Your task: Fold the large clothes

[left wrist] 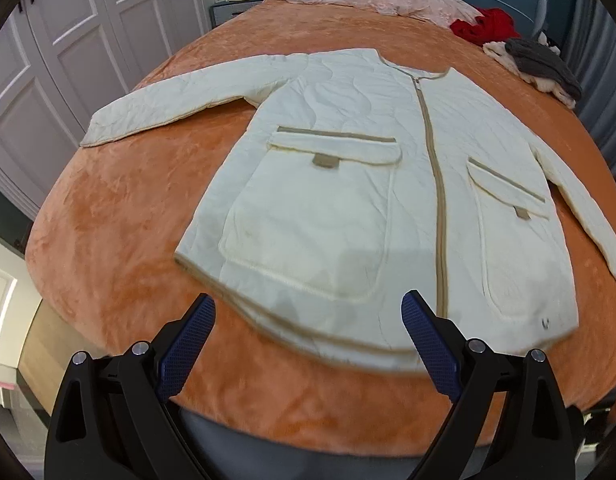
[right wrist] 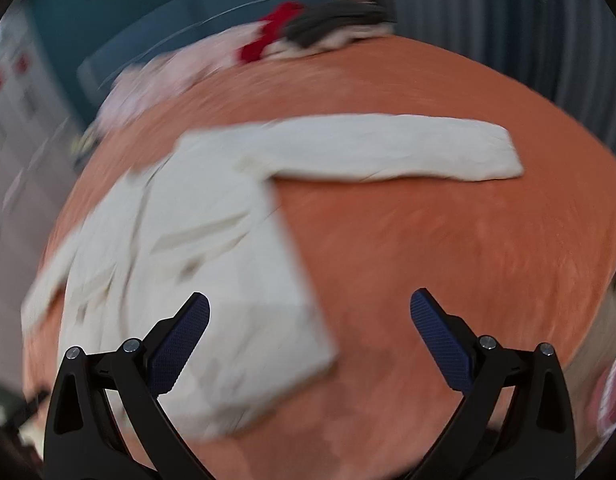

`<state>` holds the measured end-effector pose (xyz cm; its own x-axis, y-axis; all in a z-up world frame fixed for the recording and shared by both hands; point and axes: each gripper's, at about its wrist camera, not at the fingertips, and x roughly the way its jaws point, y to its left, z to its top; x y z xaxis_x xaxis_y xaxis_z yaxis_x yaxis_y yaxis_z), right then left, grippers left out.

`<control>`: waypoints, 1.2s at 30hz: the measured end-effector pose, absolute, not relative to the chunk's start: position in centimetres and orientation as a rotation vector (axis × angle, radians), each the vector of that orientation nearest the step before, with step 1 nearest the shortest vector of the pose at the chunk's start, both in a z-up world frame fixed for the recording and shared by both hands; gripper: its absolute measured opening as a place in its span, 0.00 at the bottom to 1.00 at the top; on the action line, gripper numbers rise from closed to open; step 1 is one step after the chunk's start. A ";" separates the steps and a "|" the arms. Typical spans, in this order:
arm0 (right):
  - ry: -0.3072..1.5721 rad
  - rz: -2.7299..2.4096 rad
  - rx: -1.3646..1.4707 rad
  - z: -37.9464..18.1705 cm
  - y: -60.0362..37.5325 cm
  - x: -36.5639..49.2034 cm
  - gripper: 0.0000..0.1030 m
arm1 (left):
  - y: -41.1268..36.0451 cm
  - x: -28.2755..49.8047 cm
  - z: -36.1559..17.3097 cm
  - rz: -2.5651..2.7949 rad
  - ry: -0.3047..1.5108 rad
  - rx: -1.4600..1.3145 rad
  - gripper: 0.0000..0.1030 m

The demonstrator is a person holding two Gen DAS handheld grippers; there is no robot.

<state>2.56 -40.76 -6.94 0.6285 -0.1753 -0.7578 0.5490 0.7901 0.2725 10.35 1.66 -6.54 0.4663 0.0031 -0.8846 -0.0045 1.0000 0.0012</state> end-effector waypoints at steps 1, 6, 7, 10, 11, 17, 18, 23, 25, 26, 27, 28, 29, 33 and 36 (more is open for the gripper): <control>0.780 -0.461 0.563 -7.5 -42.8 3.0 0.95 | 1.7 11.2 -6.8 0.019 1.087 -0.003 0.89; 0.694 -0.637 0.776 -11.5 -55.0 4.8 0.95 | 2.7 14.8 -8.2 0.116 1.092 -0.037 0.89; 0.672 -0.672 0.810 -12.5 -57.2 5.0 0.95 | 3.0 15.6 -8.7 0.136 1.098 -0.042 0.89; 0.624 -0.738 0.931 -15.2 -61.7 5.1 0.95 | 3.7 17.4 -9.8 0.194 1.114 -0.045 0.89; 0.612 -0.750 0.963 -15.8 -62.5 5.0 0.95 | 4.0 17.8 -10.1 0.217 1.113 -0.045 0.89; 0.547 -0.820 0.972 -17.8 -65.0 5.8 0.84 | 5.4 19.8 -12.0 0.335 1.126 -0.030 0.89; 0.560 -0.821 0.950 -17.8 -65.3 6.3 0.75 | 5.6 20.0 -12.1 0.332 1.127 -0.036 0.89; 0.608 -0.805 0.886 -16.9 -66.4 9.0 0.14 | 6.6 20.9 -12.8 0.361 1.124 -0.033 0.89; 0.580 -0.774 0.808 -14.2 -65.1 11.1 0.12 | 7.3 21.2 -13.0 0.369 1.124 -0.051 0.89; 0.568 -0.751 0.767 -12.7 -64.1 12.0 0.12 | 7.7 21.2 -13.1 0.376 1.121 -0.057 0.89; 0.552 -0.716 0.713 -10.9 -62.4 13.2 0.12 | 8.2 21.4 -13.2 0.384 1.116 -0.059 0.89; 0.530 -0.656 0.642 -8.4 -60.0 15.2 0.12 | 8.5 21.4 -13.3 0.388 1.116 -0.058 0.89; 0.517 -0.603 0.599 -6.7 -57.9 16.5 0.12 | 8.9 21.5 -13.5 0.389 1.117 -0.059 0.89; 0.477 -0.324 0.425 -0.5 -46.3 23.5 0.12 | 10.5 21.3 -14.1 0.394 1.124 -0.079 0.89; 0.494 -0.128 0.314 1.2 -36.6 27.7 0.12 | 11.5 20.9 -14.4 0.384 1.129 -0.099 0.89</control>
